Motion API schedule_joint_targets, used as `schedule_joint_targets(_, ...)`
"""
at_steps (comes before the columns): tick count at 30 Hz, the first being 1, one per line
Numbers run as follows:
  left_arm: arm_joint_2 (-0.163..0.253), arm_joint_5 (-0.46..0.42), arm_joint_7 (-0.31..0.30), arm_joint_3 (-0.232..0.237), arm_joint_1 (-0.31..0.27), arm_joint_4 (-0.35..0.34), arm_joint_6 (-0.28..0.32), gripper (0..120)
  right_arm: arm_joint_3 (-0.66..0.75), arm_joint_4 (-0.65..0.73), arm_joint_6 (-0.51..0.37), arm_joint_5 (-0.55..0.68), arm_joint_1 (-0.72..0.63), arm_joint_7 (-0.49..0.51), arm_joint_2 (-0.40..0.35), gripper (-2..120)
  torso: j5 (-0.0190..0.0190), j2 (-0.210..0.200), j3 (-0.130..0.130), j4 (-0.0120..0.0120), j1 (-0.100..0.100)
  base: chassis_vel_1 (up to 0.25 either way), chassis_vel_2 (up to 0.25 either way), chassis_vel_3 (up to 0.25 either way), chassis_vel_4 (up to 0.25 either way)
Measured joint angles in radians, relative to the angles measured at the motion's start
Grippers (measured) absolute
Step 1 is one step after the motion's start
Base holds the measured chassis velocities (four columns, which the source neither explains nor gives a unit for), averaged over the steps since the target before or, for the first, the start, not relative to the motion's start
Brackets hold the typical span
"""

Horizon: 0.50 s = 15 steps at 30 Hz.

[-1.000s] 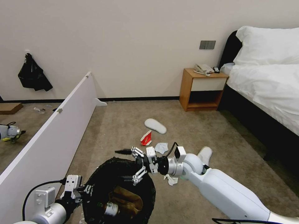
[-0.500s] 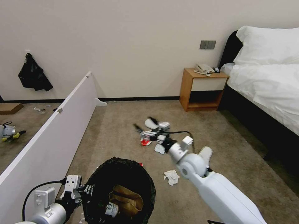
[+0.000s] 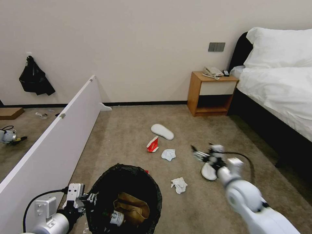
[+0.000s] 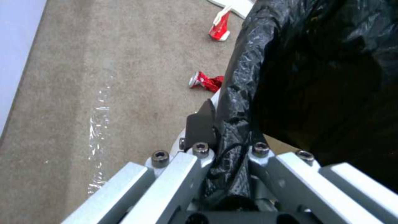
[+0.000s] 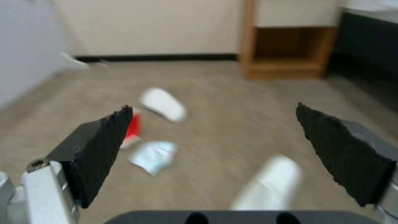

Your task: Pick up the trash bin, then pick up the garbage from the floor and place it into the trash bin.

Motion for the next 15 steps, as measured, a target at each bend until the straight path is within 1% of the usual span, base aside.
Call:
schedule_joint_targets(1, -0.006, 0.011, 0.006, 0.0, -0.003, 0.006, -0.004, 3, 0.045, 0.003, 0.02, -0.049, -0.055, 0.009, 0.026, 100, 0.0003, 0.0, 0.0, 0.0003, 0.0, 0.0, 0.0, 0.0, 0.0)
schedule_joint_targets(2, -0.012, 0.016, 0.007, 0.0, -0.006, 0.011, -0.006, 3, 0.086, 0.002, 0.071, -0.101, -0.101, 0.004, 0.052, 100, 0.0006, 0.0, 0.0, 0.0004, 0.0, 0.0, 0.0, 0.0, 0.0)
schedule_joint_targets(3, -0.012, 0.016, 0.007, 0.0, -0.006, 0.011, -0.006, 3, 0.086, 0.002, 0.071, -0.101, -0.101, 0.004, 0.052, 100, 0.0006, 0.0, 0.0, 0.0004, 0.0, 0.0, 0.0, 0.0, 0.0)
schedule_joint_targets(4, -0.017, 0.019, 0.007, 0.0, -0.007, 0.017, -0.007, 3, 0.132, 0.004, 0.117, -0.158, -0.149, -0.006, 0.084, 100, 0.0, 0.0, 0.0, 0.0011, 0.0, 0.0, 0.0, 0.0, 0.0)
schedule_joint_targets(5, -0.019, 0.02, 0.007, 0.001, -0.007, 0.02, -0.008, 3, 0.153, 0.009, 0.124, -0.19, -0.172, -0.007, 0.104, 100, -0.0002, 0.0, 0.0, 0.0008, 0.0, 0.0, 0.0, 0.0, 0.0)
schedule_joint_targets(6, -0.019, 0.02, 0.007, 0.001, -0.007, 0.02, -0.008, 3, 0.153, 0.009, 0.124, -0.19, -0.172, -0.007, 0.104, 100, -0.0002, 0.0, 0.0, 0.0008, 0.0, 0.0, 0.0, 0.0, 0.0)
schedule_joint_targets(7, -0.019, 0.024, 0.008, 0.003, -0.007, 0.024, -0.008, 3, 0.186, 0.024, 0.124, -0.238, -0.212, -0.007, 0.138, 100, 0.0004, 0.0, 0.0, 0.0006, 0.0, 0.0, 0.0, 0.0, 0.0)
schedule_joint_targets(8, -0.018, 0.031, 0.009, 0.006, -0.007, 0.028, -0.009, 3, 0.224, 0.051, 0.126, -0.279, -0.264, -0.011, 0.183, 100, -0.0002, 0.0, 0.0, 0.0006, 0.0, 0.0, 0.0, 0.0, 0.0)
schedule_joint_targets(9, -0.018, 0.031, 0.009, 0.006, -0.007, 0.028, -0.009, 3, 0.224, 0.051, 0.126, -0.279, -0.264, -0.011, 0.183, 100, -0.0002, 0.0, 0.0, 0.0006, 0.0, 0.0, 0.0, 0.0, 0.0)
schedule_joint_targets(10, -0.017, 0.038, 0.01, 0.007, -0.009, 0.03, -0.009, 3, 0.248, 0.075, 0.141, -0.308, -0.31, -0.019, 0.217, 100, -0.0002, 0.0, 0.0, 0.0004, 0.0, 0.0, 0.0, 0.0, 0.0)
schedule_joint_targets(11, -0.016, 0.041, 0.01, 0.007, -0.01, 0.03, -0.01, 3, 0.257, 0.086, 0.163, -0.324, -0.333, -0.027, 0.233, 100, 0.0, 0.0, 0.0, 0.0006, 0.0, 0.0, 0.0, 0.0, 0.0)
schedule_joint_targets(12, -0.016, 0.041, 0.01, 0.007, -0.01, 0.03, -0.01, 3, 0.257, 0.086, 0.163, -0.324, -0.333, -0.027, 0.233, 100, 0.0, 0.0, 0.0, 0.0006, 0.0, 0.0, 0.0, 0.0, 0.0)
schedule_joint_targets(13, -0.015, 0.046, 0.011, 0.005, -0.011, 0.031, -0.011, 3, 0.268, 0.101, 0.217, -0.345, -0.372, -0.053, 0.259, 100, -0.0001, 0.0, 0.0, 0.0001, 0.0, 0.0, 0.0, 0.0, 0.0)
schedule_joint_targets(14, -0.015, 0.046, 0.011, 0.005, -0.011, 0.031, -0.011, 3, 0.268, 0.101, 0.217, -0.345, -0.372, -0.053, 0.259, 100, -0.0001, 0.0, 0.0, 0.0001, 0.0, 0.0, 0.0, 0.0, 0.0)
schedule_joint_targets(15, -0.015, 0.052, 0.013, 0.003, -0.011, 0.032, -0.013, 3, 0.274, 0.111, 0.254, -0.364, -0.402, -0.075, 0.277, 100, -0.0002, 0.0, 0.0, 0.0005, 0.0, 0.0, 0.0, 0.0, 0.0)
